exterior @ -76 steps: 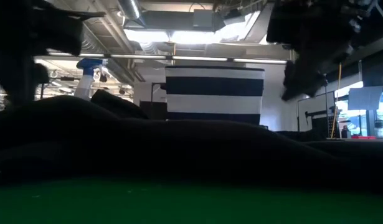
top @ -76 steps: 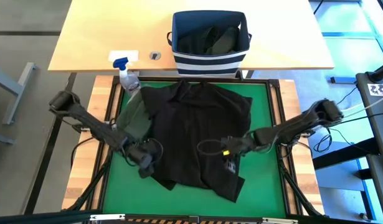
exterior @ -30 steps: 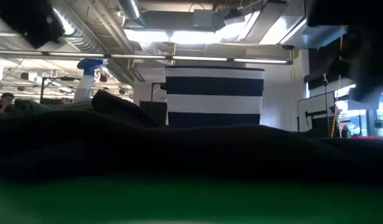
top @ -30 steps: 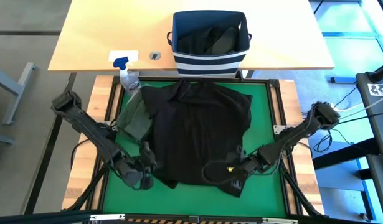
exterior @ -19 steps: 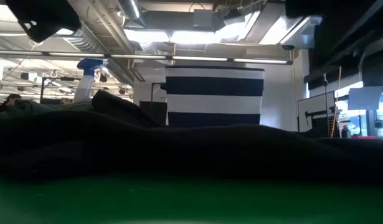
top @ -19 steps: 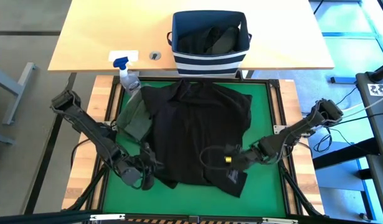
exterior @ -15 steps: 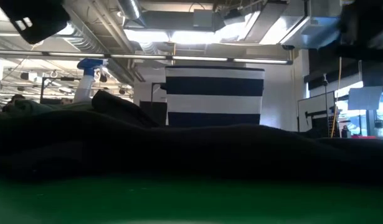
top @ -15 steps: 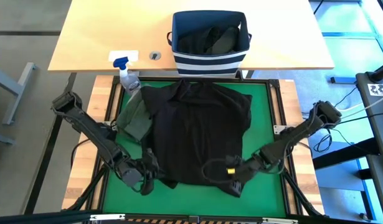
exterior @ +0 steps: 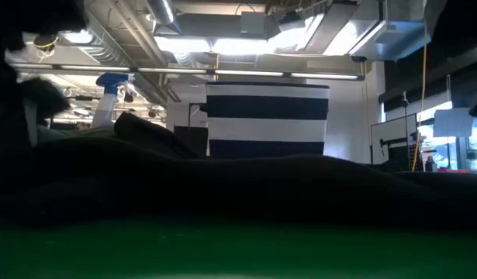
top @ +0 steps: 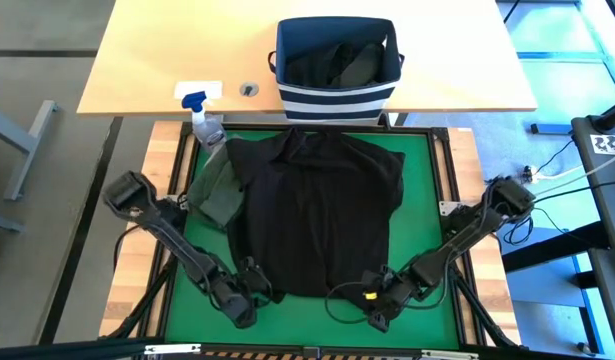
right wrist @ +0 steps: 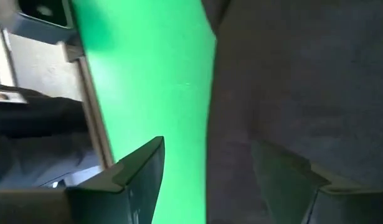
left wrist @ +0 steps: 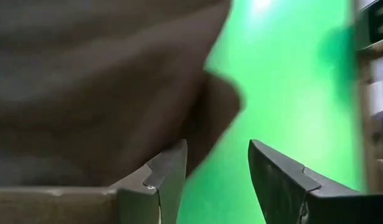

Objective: Fold Laundry from Bin
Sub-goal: Fold the black shirt

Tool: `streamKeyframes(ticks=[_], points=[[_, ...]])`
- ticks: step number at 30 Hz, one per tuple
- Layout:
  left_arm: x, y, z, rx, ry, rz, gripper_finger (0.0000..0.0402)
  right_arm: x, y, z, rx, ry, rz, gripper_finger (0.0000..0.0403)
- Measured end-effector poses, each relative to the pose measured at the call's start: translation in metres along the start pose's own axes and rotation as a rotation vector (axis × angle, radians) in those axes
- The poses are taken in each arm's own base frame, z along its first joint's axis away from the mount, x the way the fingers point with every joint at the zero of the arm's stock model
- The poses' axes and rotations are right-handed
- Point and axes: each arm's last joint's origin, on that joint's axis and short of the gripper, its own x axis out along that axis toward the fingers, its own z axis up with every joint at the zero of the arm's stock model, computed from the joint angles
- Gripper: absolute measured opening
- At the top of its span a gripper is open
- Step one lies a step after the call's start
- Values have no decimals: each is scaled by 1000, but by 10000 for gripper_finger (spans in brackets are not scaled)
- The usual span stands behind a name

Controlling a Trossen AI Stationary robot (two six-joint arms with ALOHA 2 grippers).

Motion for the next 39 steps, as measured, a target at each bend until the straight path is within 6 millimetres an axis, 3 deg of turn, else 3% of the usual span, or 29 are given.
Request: streamKeyframes(ticks=[7,11,15,18,26,29,33,39], points=[[27,9,-10,20,-38,133,155,13,-5,-1,-8,-33,-69,239],[30,13,-8,22,-64,178,97,15,-6,-1,-17,-60,-92,231],[29,16,-7,20,-59,187,16,15,-7,0,-38,-107,-117,196],[23,13,-3,22,-46,162,11,15,-9,0,-45,-122,-151,152],[-26,0,28,80,-127,26,4,13,-20,-4,-65,-87,-272,10],[-48,0,38,76,-177,-12,2,9,-17,-3,-65,-79,-256,14],[-76,4,49,45,-248,-38,3,-13,-4,10,-60,-102,-204,4],[-106,17,60,4,-417,92,4,-49,-12,31,-60,-191,-427,11]])
